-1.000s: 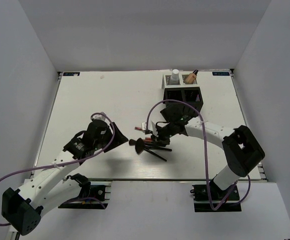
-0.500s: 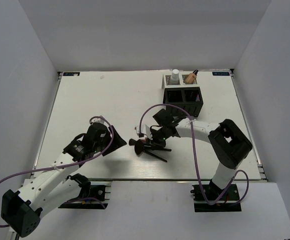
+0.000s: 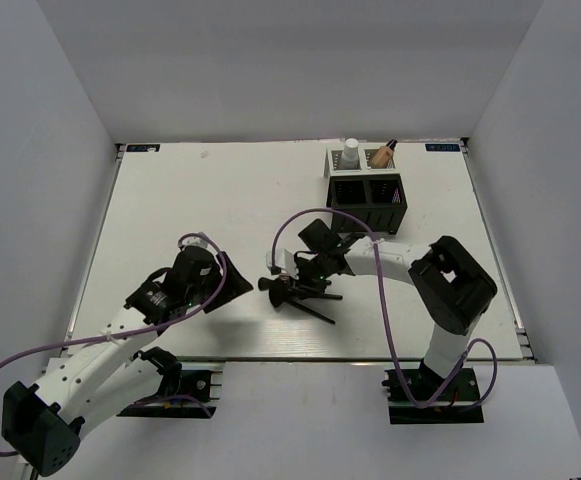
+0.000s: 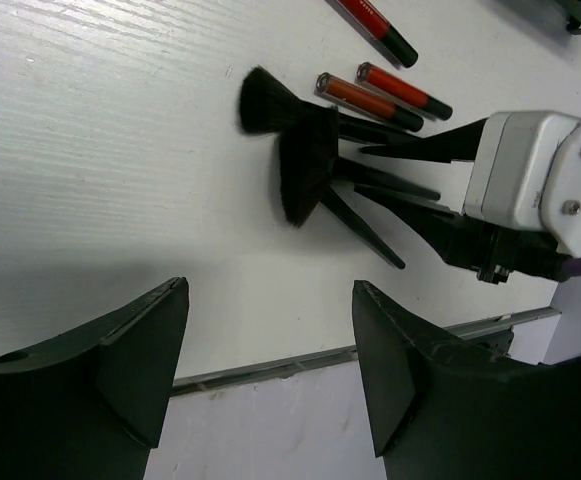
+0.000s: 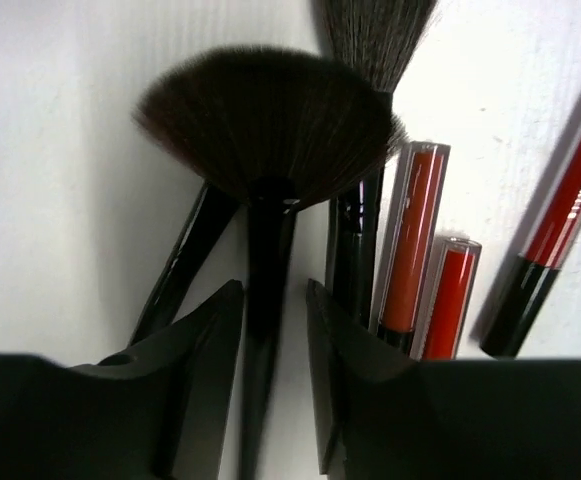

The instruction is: Organize the makeup

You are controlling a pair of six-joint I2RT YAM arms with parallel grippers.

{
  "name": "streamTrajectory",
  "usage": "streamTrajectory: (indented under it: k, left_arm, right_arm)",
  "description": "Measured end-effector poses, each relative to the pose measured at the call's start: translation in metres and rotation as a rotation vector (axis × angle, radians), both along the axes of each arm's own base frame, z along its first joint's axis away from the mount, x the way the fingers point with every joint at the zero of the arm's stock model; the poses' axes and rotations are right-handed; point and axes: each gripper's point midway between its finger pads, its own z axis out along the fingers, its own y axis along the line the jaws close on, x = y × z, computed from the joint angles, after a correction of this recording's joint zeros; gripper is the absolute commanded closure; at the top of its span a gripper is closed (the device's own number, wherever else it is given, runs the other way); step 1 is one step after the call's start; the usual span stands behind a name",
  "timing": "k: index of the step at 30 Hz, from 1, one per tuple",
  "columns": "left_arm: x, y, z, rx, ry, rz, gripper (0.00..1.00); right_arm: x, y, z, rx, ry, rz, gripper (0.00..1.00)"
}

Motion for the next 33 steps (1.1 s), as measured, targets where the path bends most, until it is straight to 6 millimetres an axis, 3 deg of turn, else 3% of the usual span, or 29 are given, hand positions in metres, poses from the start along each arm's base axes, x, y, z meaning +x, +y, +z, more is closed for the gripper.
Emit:
streamTrajectory:
  k: [6, 11, 15, 19, 22, 25, 29, 33]
  left_arm:
    - [-0.002, 0.005, 0.002, 0.005, -0.005, 0.015, 0.27]
    - [-0.002, 0.006, 0.009, -0.014, -0.031, 0.025, 0.32]
    - [0.0, 0.004, 0.013, -0.028, -0.046, 0.027, 0.35]
    - [0.004, 0.001, 0.018, -0.05, -0.065, 0.029, 0.36]
    - [0.009, -0.005, 0.022, -0.076, -0.073, 0.032, 0.38]
    - [0.013, -0.015, 0.024, -0.119, -0.064, 0.031, 0.39]
    - [0.02, -0.031, 0.018, -0.169, -0.012, 0.035, 0.37]
    - [0.023, -0.044, 0.004, -0.194, 0.062, 0.032, 0.36]
  right_arm:
    - [0.005, 0.006, 0.001, -0.001, -0.023, -0.015, 1.0]
    - [-0.001, 0.017, 0.019, 0.037, 0.04, -0.005, 1.0]
    - [0.005, 0.038, 0.068, 0.142, 0.07, 0.027, 1.0]
    - [0.026, 0.05, 0.14, 0.297, 0.037, 0.005, 1.0]
    - [0.056, 0.042, 0.186, 0.4, 0.008, -0.076, 1.0]
    - [0.102, 0.018, 0.213, 0.489, -0.02, -0.218, 1.0]
    - [0.167, -0.03, 0.232, 0.602, -0.073, -0.441, 1.0]
    - [0.205, -0.071, 0.235, 0.698, -0.128, -0.567, 1.0]
